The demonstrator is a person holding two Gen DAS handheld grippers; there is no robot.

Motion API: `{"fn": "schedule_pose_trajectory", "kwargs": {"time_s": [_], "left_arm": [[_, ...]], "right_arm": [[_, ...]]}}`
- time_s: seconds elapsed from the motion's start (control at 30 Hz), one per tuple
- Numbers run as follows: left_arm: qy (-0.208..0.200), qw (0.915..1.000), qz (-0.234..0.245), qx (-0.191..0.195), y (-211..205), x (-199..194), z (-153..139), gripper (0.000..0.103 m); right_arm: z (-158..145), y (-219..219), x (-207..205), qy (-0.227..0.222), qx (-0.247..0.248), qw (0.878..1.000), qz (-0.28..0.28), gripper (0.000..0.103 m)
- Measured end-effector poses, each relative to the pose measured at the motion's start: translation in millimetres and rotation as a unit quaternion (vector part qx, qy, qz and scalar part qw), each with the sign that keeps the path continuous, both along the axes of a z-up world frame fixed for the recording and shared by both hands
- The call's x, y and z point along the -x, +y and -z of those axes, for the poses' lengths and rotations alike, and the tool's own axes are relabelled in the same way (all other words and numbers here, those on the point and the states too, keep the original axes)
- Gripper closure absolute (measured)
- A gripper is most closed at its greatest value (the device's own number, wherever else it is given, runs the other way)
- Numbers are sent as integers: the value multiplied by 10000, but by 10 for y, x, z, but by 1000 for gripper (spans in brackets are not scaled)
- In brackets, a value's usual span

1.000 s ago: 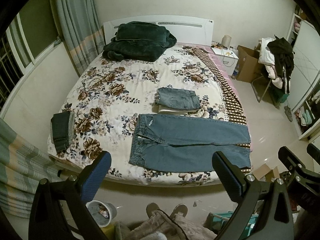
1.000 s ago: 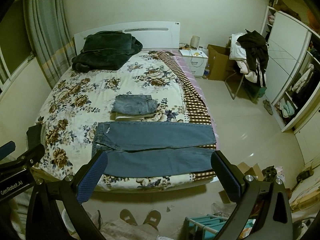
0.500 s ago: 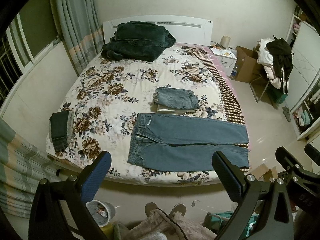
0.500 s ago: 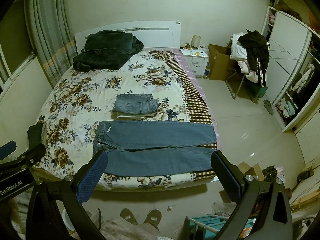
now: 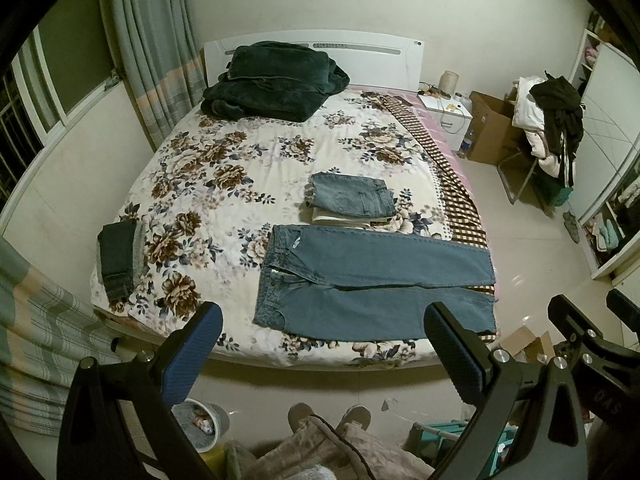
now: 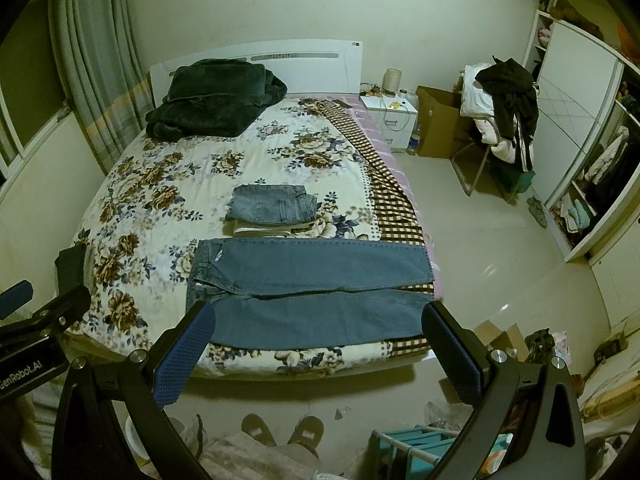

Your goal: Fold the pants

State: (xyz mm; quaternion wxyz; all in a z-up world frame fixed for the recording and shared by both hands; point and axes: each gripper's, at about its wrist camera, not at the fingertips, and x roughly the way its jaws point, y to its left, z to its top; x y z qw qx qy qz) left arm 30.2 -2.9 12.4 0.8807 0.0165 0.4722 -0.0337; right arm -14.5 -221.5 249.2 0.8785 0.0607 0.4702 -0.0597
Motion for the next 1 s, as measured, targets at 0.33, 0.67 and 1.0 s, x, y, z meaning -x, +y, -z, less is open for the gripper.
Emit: {"fn": "schedule_pose_trajectory", "kwargs": {"time_s": [0.33,0.67,1.0], "left_arm": [[0,10000,0,16,-1,3,6,0],[-89,9999,15,-65,-141,-139,131,0],[398,9982,-335,-299,-14,-1080,1019,0]], "right_arm": [[6,25,-23,31,-9,10000,10,0],[196,0,-42,130,-23,9993,336,0],[1350,-574,-724,643,-282,9870,1445,0]]}}
